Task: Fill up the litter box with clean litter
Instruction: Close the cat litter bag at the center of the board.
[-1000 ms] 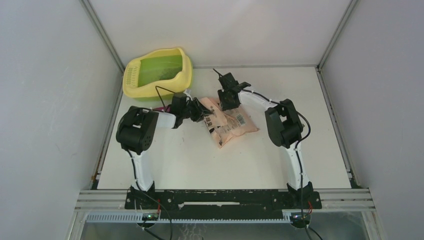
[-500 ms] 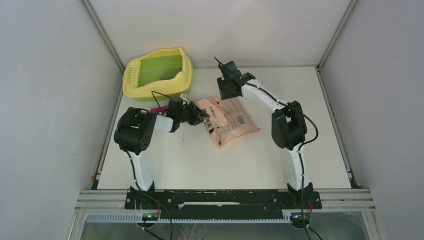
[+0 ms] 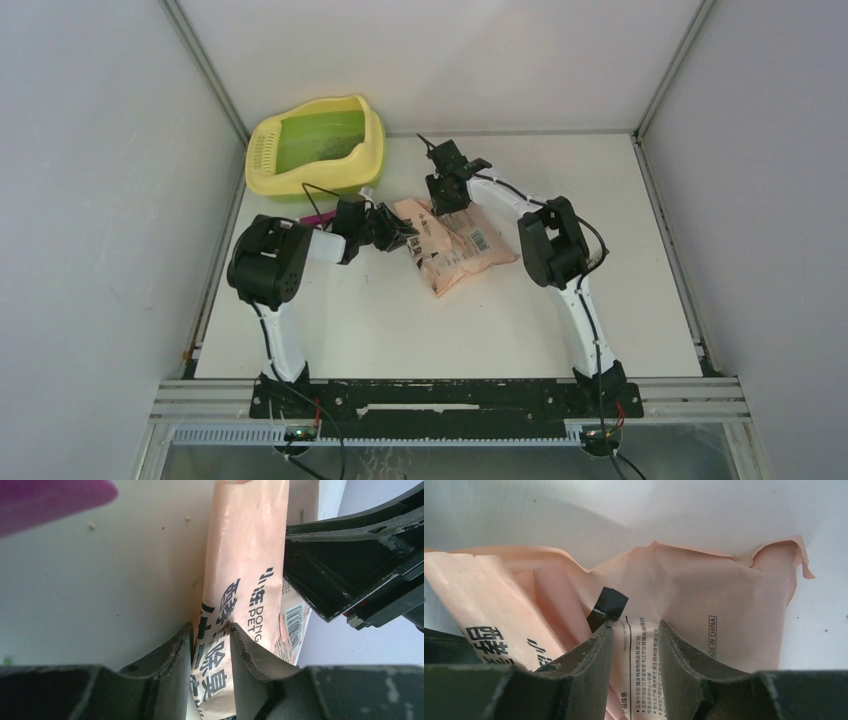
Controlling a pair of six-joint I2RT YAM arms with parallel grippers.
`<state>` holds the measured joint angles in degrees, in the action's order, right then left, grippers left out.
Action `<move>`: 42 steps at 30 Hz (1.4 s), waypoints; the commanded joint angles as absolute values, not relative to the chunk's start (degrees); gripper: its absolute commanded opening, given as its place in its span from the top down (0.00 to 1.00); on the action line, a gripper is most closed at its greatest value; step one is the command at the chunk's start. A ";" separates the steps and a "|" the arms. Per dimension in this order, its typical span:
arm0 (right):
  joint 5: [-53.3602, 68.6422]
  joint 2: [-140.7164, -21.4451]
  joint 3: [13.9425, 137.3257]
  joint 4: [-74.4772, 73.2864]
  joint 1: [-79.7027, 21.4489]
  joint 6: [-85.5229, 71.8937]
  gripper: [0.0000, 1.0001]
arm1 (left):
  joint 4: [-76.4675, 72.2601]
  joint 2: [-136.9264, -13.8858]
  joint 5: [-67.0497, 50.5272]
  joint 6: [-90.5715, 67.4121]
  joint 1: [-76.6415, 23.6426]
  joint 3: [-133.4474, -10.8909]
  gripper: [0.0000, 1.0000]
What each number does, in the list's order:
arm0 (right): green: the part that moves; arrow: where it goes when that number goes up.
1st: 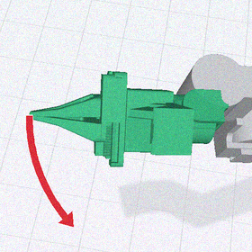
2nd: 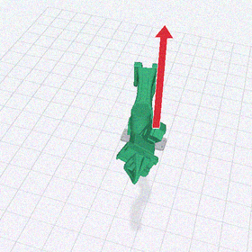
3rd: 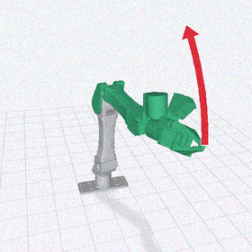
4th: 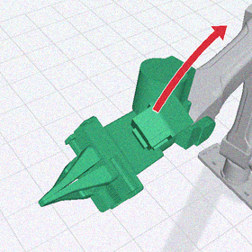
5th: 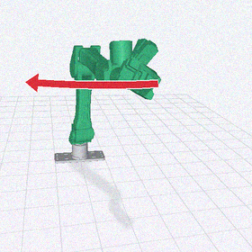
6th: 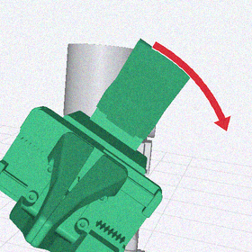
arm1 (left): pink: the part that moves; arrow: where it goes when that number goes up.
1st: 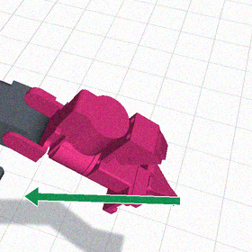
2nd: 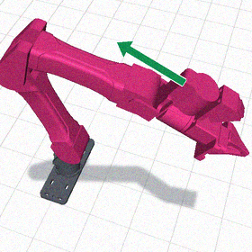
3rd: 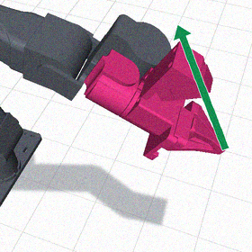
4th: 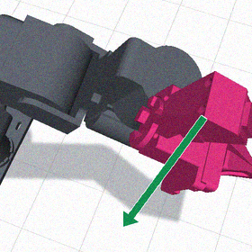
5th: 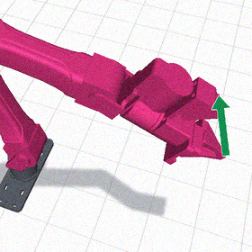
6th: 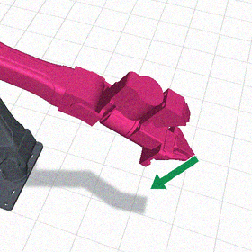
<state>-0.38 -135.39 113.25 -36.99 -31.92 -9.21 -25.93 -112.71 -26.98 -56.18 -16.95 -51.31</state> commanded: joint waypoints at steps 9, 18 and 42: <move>0.20 -131.86 111.14 -34.35 -33.14 -11.27 0.54 | -21.45 -110.66 -25.39 -55.75 -16.61 -51.82 0.62; 1.36 -110.19 92.79 -28.62 -33.94 -9.57 0.54 | -17.57 -110.22 -24.13 -54.55 -16.44 -53.09 0.62; -2.99 -104.95 66.61 -18.00 -40.34 -11.25 0.54 | -13.39 -108.30 -18.80 -57.57 -13.80 -51.18 0.61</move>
